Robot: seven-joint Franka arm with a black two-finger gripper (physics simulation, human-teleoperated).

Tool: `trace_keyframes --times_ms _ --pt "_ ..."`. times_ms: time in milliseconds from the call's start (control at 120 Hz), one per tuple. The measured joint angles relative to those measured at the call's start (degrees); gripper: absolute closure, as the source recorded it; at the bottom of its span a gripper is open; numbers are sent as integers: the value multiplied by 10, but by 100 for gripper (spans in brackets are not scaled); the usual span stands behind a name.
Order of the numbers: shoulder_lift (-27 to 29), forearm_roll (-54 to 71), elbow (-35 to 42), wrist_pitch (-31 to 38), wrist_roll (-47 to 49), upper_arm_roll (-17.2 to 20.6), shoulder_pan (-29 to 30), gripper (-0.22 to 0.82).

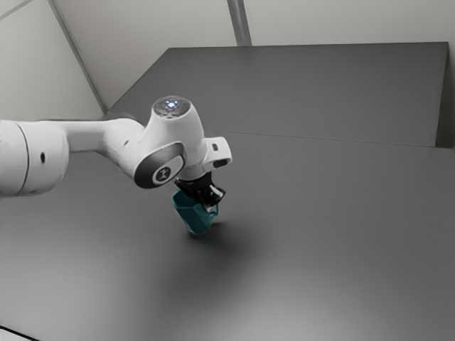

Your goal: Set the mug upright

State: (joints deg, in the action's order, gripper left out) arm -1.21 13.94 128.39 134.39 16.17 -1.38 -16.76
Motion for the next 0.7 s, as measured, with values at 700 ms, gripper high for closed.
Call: trace_keyframes --times_ms 700 --pt "-33 -15 5 36 31 1 69 53"
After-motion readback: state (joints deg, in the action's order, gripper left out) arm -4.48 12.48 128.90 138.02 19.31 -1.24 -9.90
